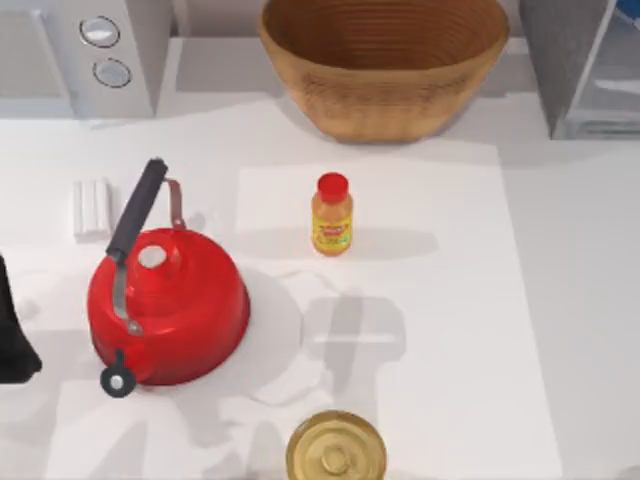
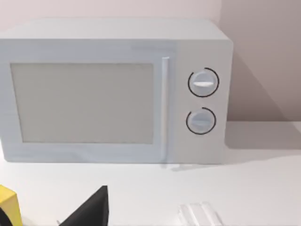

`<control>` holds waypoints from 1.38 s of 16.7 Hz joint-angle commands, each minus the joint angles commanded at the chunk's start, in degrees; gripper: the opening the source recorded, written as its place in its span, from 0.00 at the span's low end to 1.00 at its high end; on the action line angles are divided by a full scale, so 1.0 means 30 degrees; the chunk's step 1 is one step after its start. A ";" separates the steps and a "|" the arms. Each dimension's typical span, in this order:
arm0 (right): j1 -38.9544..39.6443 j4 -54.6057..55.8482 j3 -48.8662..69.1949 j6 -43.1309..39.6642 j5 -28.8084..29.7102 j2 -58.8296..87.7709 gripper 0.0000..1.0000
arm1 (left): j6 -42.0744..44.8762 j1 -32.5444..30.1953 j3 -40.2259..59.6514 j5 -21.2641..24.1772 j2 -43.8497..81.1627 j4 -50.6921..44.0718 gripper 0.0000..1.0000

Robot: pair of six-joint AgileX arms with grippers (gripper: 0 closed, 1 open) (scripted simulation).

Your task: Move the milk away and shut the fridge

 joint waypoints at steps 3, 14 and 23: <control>0.3241 0.4441 -0.0117 0.5698 0.0766 0.0058 1.00 | 0.0000 0.0000 0.0000 0.0000 0.0000 0.0000 1.00; 0.8966 1.1822 -0.0383 1.3709 0.2144 0.0073 1.00 | 0.0000 0.0000 0.0000 0.0000 0.0000 0.0000 1.00; 1.3173 1.3615 -0.1481 1.6301 0.4889 -0.0870 1.00 | 0.0000 0.0000 0.0000 0.0000 0.0000 0.0000 1.00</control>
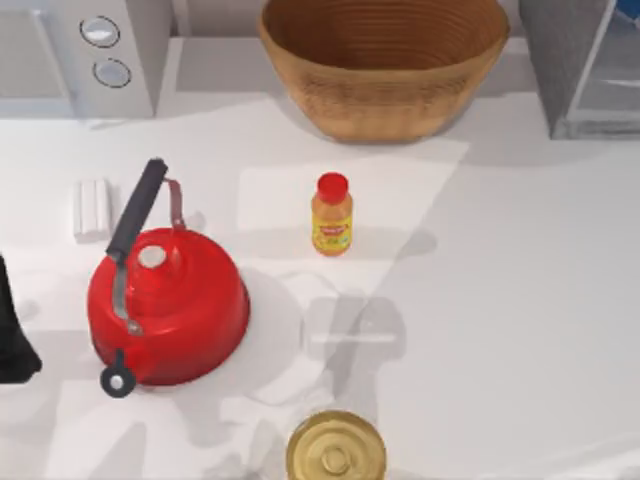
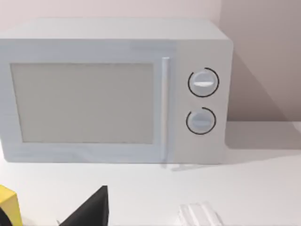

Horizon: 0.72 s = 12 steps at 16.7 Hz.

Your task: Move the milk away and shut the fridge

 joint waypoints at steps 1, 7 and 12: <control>0.1310 0.0437 -0.0379 0.0921 0.0942 -0.0212 1.00 | 0.0000 0.0000 0.0000 0.0000 0.0000 0.0000 1.00; 0.9598 0.3107 -0.3271 0.6747 0.7783 -0.1816 1.00 | 0.0000 0.0000 0.0000 0.0000 0.0000 0.0000 1.00; 1.3016 0.4649 -0.4556 0.9217 1.1011 -0.3039 1.00 | 0.0000 0.0000 0.0000 0.0000 0.0000 0.0000 1.00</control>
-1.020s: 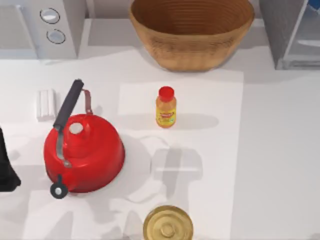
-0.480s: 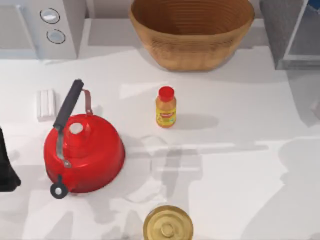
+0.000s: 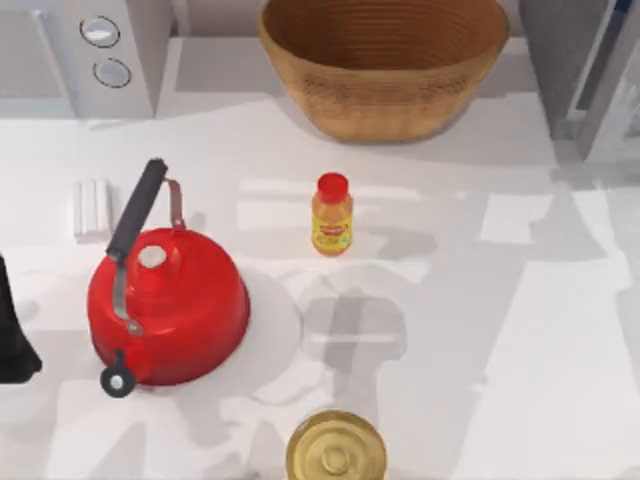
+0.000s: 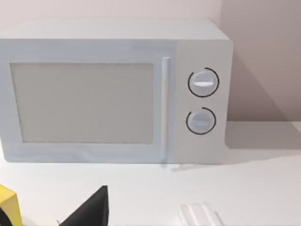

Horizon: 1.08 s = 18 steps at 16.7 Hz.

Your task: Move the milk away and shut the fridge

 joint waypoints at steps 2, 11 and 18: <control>0.0074 0.0045 -0.0027 0.0057 0.0073 -0.0037 1.00 | 0.0000 0.0000 0.0000 0.0000 0.0000 0.0000 1.00; -0.0219 -0.0878 0.4408 -0.0011 0.0236 0.3782 1.00 | 0.0000 0.0000 0.0000 0.0000 0.0000 0.0000 1.00; -0.0195 -0.1780 0.8560 0.0019 0.0304 0.6939 1.00 | 0.0000 0.0000 0.0000 0.0000 0.0000 0.0000 1.00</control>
